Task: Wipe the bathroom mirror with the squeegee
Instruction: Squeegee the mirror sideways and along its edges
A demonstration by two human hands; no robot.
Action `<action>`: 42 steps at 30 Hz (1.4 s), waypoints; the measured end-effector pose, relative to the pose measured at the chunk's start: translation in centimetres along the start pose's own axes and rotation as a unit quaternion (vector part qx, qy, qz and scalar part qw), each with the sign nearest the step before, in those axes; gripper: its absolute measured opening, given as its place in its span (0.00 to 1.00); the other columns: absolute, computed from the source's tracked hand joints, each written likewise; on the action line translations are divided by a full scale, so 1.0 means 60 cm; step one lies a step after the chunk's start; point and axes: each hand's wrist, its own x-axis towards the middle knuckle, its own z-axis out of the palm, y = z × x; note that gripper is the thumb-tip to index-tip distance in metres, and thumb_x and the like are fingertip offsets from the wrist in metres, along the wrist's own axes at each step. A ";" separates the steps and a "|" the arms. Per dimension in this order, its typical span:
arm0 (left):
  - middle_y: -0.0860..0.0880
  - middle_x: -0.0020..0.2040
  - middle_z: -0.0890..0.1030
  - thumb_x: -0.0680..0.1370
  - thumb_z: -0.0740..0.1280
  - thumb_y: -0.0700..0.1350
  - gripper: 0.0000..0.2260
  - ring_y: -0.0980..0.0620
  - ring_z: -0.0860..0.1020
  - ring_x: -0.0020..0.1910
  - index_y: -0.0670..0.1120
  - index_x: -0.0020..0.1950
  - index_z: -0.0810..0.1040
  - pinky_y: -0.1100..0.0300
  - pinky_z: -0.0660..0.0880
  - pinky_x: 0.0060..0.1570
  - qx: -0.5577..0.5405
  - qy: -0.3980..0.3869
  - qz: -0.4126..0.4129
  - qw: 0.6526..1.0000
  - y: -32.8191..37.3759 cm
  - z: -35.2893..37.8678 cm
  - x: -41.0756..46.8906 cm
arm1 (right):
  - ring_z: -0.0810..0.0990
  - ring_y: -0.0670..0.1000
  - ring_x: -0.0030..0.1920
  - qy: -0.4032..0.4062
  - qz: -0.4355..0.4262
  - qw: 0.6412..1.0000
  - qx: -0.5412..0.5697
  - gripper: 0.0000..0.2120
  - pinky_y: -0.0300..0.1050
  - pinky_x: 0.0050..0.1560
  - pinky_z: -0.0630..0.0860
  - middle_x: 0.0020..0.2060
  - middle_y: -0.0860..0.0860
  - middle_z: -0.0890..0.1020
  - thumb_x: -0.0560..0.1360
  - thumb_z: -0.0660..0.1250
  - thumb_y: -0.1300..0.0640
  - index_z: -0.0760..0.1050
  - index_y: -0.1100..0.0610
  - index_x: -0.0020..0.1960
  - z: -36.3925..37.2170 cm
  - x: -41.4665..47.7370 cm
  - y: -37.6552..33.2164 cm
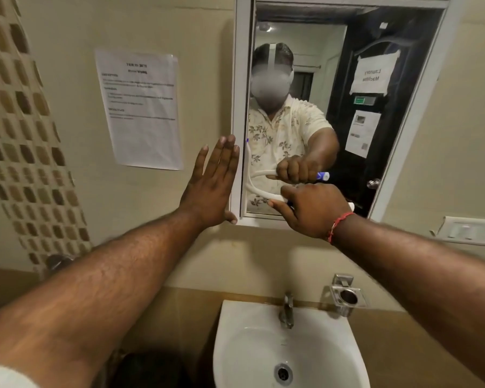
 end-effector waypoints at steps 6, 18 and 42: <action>0.36 0.91 0.32 0.63 0.81 0.78 0.81 0.36 0.35 0.92 0.37 0.90 0.32 0.33 0.45 0.91 0.009 0.001 -0.002 1.000 0.000 0.008 0.003 | 0.78 0.52 0.29 0.004 0.000 1.000 -0.020 0.27 0.48 0.33 0.78 0.30 0.47 0.80 0.85 0.51 0.29 0.74 0.47 0.42 0.005 0.008 0.004; 0.36 0.91 0.29 0.64 0.80 0.79 0.81 0.36 0.33 0.92 0.37 0.90 0.31 0.32 0.46 0.90 0.024 -0.012 -0.010 1.000 0.003 0.011 0.003 | 0.79 0.54 0.31 0.000 -0.011 1.000 -0.022 0.27 0.46 0.32 0.73 0.29 0.47 0.77 0.83 0.51 0.29 0.73 0.47 0.41 -0.006 0.013 0.021; 0.34 0.89 0.27 0.70 0.78 0.77 0.77 0.34 0.31 0.91 0.35 0.88 0.29 0.32 0.42 0.90 0.067 -0.028 -0.035 0.997 0.020 -0.014 -0.005 | 0.81 0.53 0.35 -0.048 0.041 0.997 -0.038 0.25 0.49 0.37 0.81 0.35 0.47 0.81 0.83 0.51 0.30 0.75 0.46 0.45 -0.040 -0.023 0.041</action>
